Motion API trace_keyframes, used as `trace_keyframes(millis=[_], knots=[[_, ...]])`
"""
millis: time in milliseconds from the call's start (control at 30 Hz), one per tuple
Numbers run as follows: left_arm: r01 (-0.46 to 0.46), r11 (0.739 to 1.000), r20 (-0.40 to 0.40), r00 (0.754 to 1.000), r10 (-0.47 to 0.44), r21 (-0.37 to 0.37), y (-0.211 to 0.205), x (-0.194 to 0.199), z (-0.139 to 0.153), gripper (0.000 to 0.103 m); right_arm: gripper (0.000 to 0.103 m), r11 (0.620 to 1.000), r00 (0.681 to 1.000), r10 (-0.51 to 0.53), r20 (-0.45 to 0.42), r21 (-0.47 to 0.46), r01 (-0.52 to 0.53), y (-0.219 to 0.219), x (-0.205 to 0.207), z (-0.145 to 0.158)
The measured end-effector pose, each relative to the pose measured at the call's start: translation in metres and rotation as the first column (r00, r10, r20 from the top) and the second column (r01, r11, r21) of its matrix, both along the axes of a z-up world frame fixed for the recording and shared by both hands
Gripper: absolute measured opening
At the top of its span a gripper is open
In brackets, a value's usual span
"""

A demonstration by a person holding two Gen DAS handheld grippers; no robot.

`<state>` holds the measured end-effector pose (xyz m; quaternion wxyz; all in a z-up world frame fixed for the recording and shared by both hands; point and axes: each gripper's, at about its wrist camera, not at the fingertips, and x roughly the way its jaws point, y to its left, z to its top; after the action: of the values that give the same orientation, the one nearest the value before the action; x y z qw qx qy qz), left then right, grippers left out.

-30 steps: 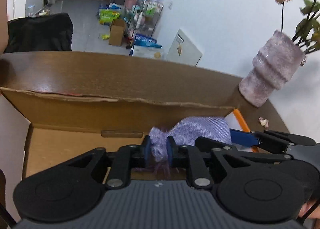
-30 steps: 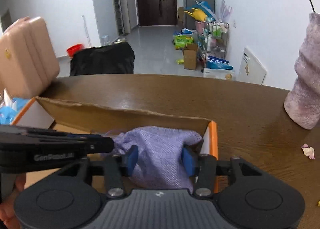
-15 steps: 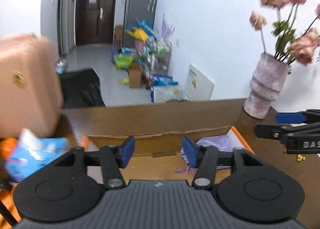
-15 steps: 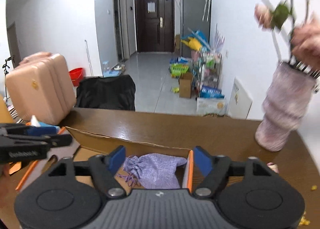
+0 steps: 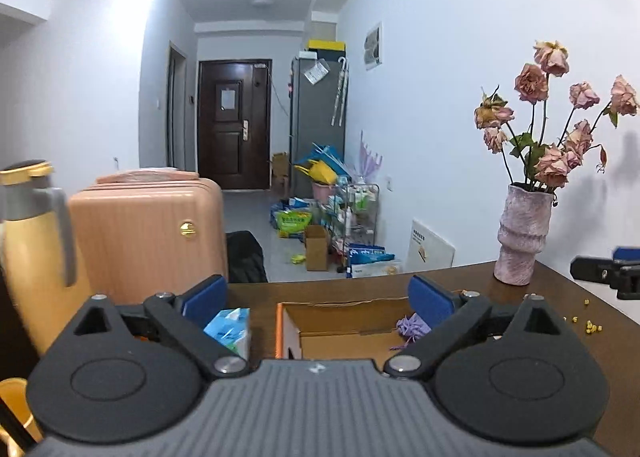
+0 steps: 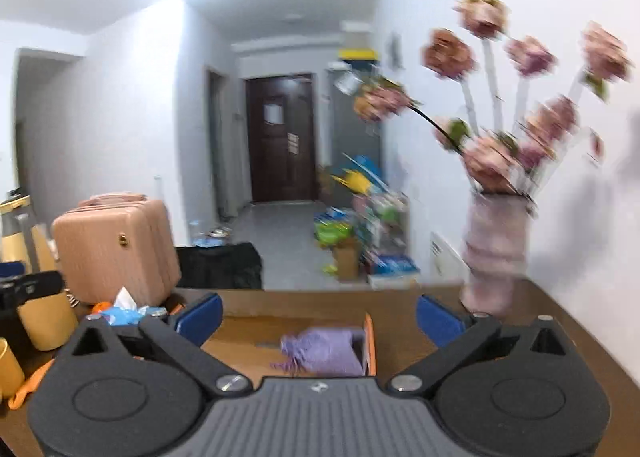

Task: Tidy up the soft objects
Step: 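Lift both grippers out of the box back over the table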

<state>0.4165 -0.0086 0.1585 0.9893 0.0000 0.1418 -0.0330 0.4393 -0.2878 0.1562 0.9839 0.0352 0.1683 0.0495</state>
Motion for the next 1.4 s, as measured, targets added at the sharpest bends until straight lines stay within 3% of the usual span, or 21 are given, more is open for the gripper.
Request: trace_keyframes(millis=[233,433,600,700,900,1000,1133,1400], knots=[[-0.016,0.999,0.036,0.999,0.017,-0.028,0.014,-0.054,-0.003,0.102,0.103,0.992,0.998,0.020,0.056,-0.128,-0.013,0.023,-0.057,-0.003],[-0.043,0.999,0.047,0.998,0.043,-0.007,0.020,-0.118,-0.031,0.102,0.103,0.994,0.997,0.080,0.019,-0.069,-0.079,0.027,-0.112,-0.027],[-0.049,0.998,0.059,0.997,0.051,-0.035,0.030,-0.184,-0.068,0.103,0.103,0.998,1.000,0.024,0.019,-0.063,-0.023,0.028,-0.170,-0.060],[-0.043,0.999,0.038,0.998,0.044,-0.027,0.031,-0.220,-0.091,0.103,0.103,0.997,0.999,0.028,0.025,-0.076,-0.026,0.031,-0.206,-0.082],[-0.049,0.998,0.009,0.999,0.050,-0.044,0.038,-0.295,-0.127,0.103,0.103,0.995,0.995,0.096,0.030,0.014,-0.096,0.031,-0.270,-0.130],[-0.057,0.998,-0.001,0.998,0.057,-0.028,0.041,-0.323,-0.142,0.103,0.103,0.997,0.997,0.071,0.028,0.011,-0.071,0.032,-0.298,-0.146],[-0.054,0.998,-0.013,0.998,0.054,-0.019,0.040,-0.329,-0.149,0.103,0.103,0.994,0.992,0.105,0.071,0.008,-0.105,0.031,-0.321,-0.159],[-0.038,0.999,-0.061,0.997,0.036,-0.034,0.033,-0.296,-0.158,0.103,0.103,0.991,0.994,0.107,0.021,0.080,-0.108,0.026,-0.296,-0.164]])
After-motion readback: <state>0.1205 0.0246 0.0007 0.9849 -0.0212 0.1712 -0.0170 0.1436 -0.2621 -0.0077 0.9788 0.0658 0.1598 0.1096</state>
